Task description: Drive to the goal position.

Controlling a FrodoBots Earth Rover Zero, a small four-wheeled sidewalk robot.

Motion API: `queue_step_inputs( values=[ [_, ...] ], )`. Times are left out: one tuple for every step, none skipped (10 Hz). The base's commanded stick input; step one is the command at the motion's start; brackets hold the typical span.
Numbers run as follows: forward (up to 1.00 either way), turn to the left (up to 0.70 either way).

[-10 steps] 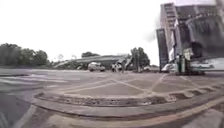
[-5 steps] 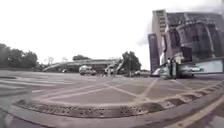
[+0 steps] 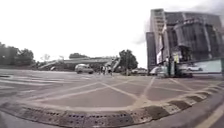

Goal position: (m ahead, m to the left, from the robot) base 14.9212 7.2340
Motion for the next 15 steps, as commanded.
queue_step_inputs(
  values=[
    [0.45, 0.0],
    [0.45, 0.0],
    [0.45, 0.0],
    [0.45, 0.0],
    [0.45, 0.0],
    [0.45, 0.0],
    [0.45, 0.0],
    [0.45, 0.0],
    [0.45, 0.0],
    [0.45, 0.0],
    [0.45, 0.0],
    [0.45, 0.0],
    [0.45, 0.0],
    [0.45, 0.0],
    [0.45, 0.0]
  ],
)
